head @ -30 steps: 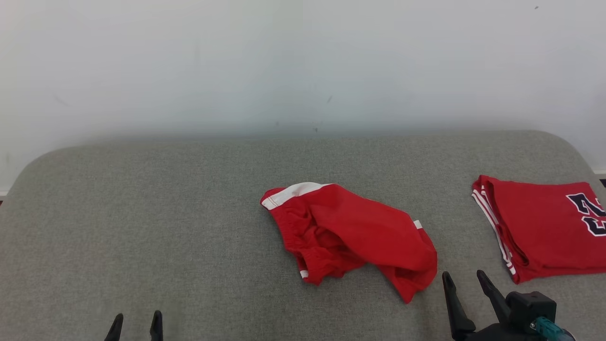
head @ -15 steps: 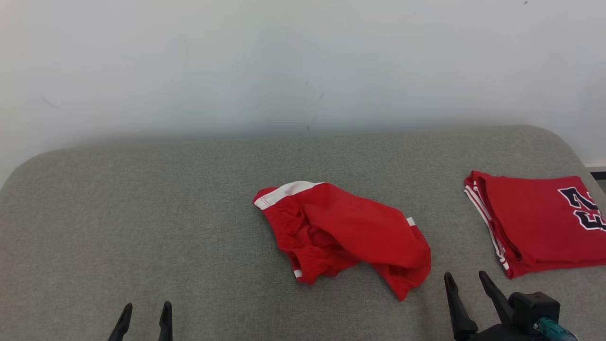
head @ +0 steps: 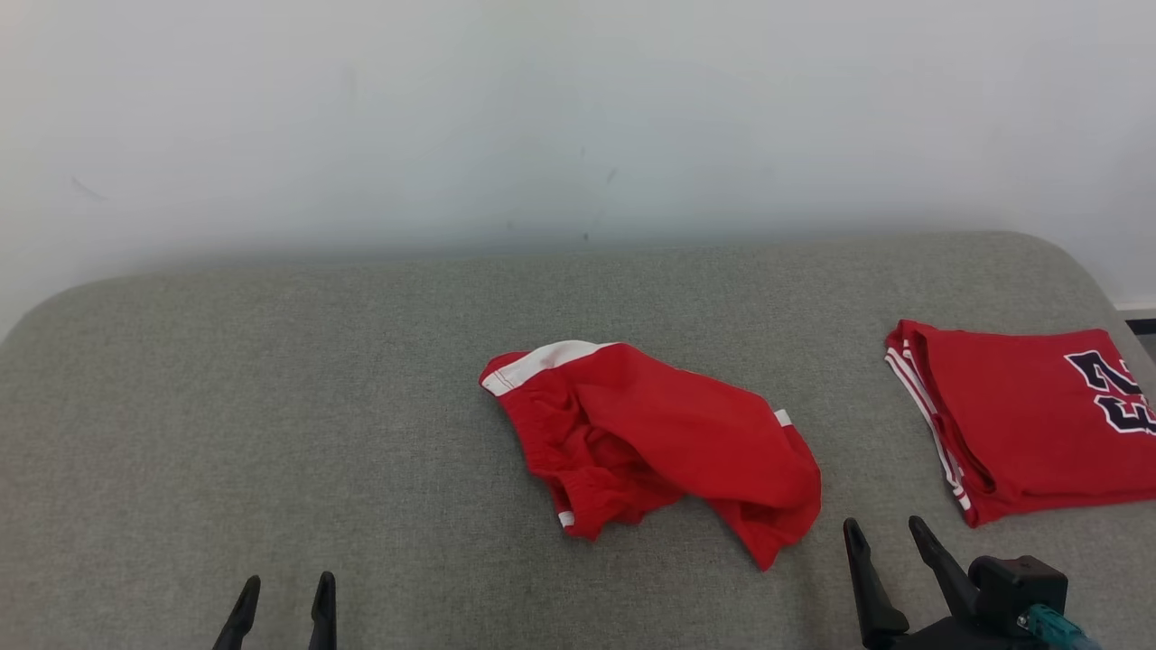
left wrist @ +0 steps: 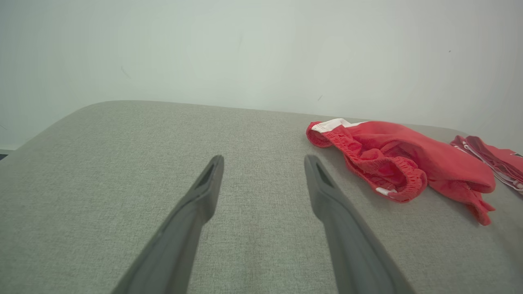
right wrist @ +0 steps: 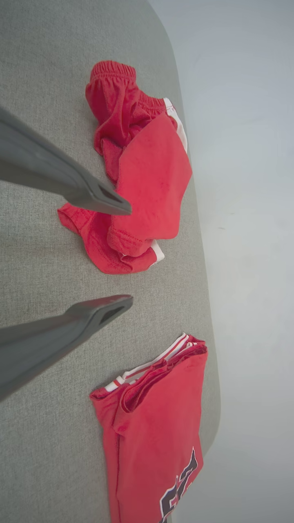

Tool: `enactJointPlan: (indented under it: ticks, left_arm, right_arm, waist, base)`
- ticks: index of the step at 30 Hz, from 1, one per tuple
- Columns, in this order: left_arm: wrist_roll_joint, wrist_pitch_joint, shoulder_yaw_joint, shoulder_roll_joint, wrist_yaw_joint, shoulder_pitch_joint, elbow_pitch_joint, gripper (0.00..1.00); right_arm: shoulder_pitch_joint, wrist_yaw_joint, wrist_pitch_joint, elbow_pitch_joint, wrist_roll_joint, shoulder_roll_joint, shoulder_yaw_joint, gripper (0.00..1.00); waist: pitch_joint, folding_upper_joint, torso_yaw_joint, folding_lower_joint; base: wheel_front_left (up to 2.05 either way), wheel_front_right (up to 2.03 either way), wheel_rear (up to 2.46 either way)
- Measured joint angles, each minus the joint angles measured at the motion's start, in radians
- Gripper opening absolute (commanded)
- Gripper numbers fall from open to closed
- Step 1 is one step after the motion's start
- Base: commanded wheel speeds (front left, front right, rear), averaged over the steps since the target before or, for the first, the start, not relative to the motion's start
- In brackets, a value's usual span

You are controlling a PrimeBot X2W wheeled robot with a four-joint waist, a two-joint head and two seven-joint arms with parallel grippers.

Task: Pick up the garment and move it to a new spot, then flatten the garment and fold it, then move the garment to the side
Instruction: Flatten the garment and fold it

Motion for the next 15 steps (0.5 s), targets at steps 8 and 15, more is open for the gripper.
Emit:
enactJointPlan:
  ticks: [8,15]
  left_arm:
    - [-0.045,0.015,0.020,-0.015,0.016,-0.002,-0.007,1.00]
    - [-0.158,0.096,0.041,-0.028,-0.002,-0.111,0.039,1.00]
  right_arm:
    - [-0.006,0.000,0.000,0.007,0.013,0.000,0.016,1.00]
    - [-0.022,0.000,-0.001,0.005,0.018,0.000,0.020,1.00]
  waist:
    - [0.010,0.0000,-0.038,0.0000]
    - [0.034,0.0000,-0.108,0.0001]
  base:
    - [0.00,0.00,0.00]
    - [0.00,0.00,0.00]
